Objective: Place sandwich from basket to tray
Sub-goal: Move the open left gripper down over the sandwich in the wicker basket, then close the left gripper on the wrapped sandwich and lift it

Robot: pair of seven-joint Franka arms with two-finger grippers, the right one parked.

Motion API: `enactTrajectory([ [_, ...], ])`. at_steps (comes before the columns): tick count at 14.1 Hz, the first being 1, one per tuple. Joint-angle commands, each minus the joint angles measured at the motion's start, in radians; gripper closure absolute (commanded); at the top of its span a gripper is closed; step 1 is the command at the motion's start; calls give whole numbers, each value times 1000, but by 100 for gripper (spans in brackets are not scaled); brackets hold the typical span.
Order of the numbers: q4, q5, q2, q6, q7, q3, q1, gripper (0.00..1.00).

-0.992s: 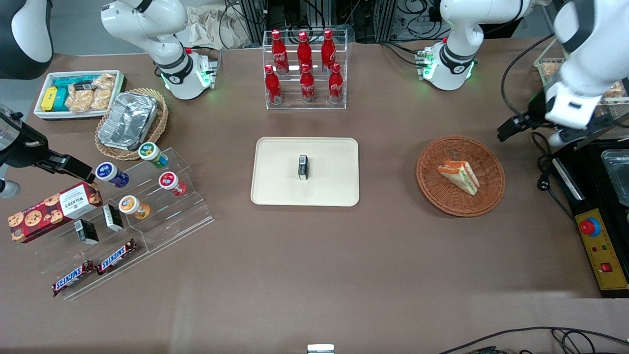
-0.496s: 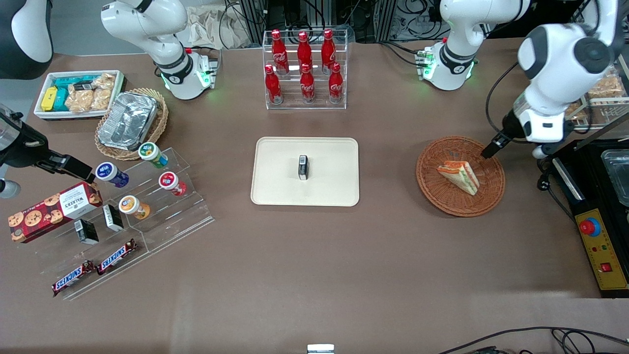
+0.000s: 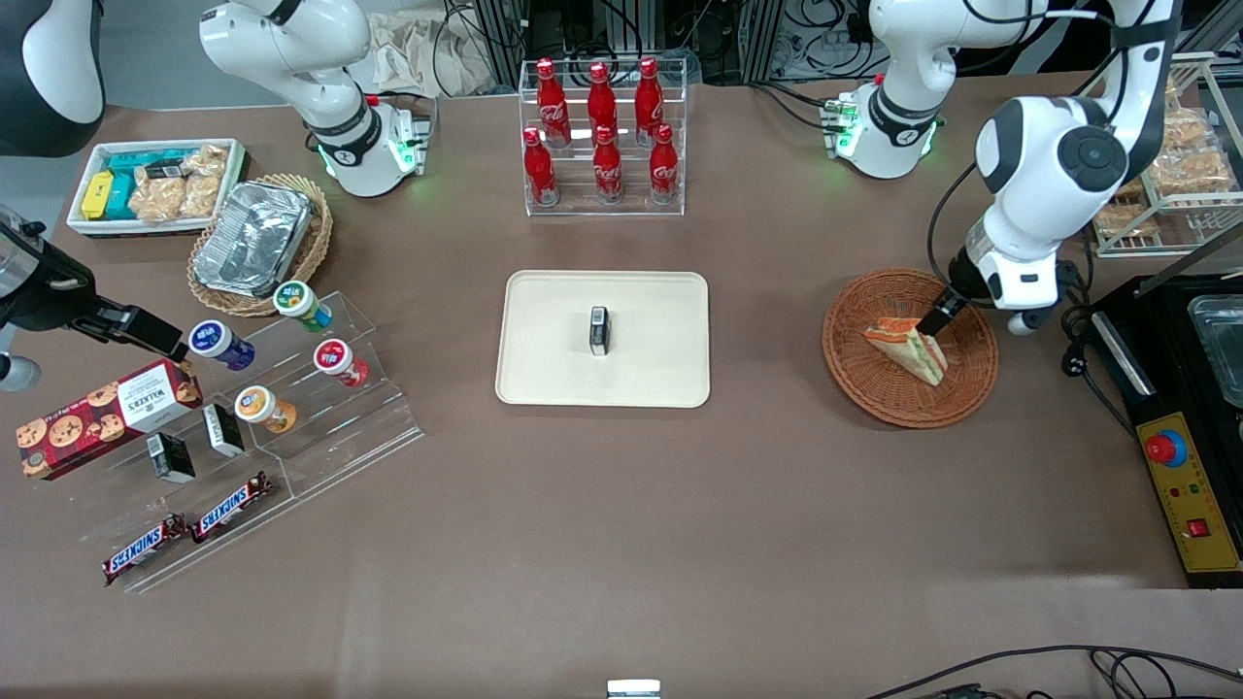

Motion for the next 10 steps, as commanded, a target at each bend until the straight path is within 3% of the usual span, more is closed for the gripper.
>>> enactTrajectory([
  [1, 12, 13, 72, 83, -51, 3, -11, 0],
  [10, -36, 15, 177, 215, -97, 7, -46, 0],
])
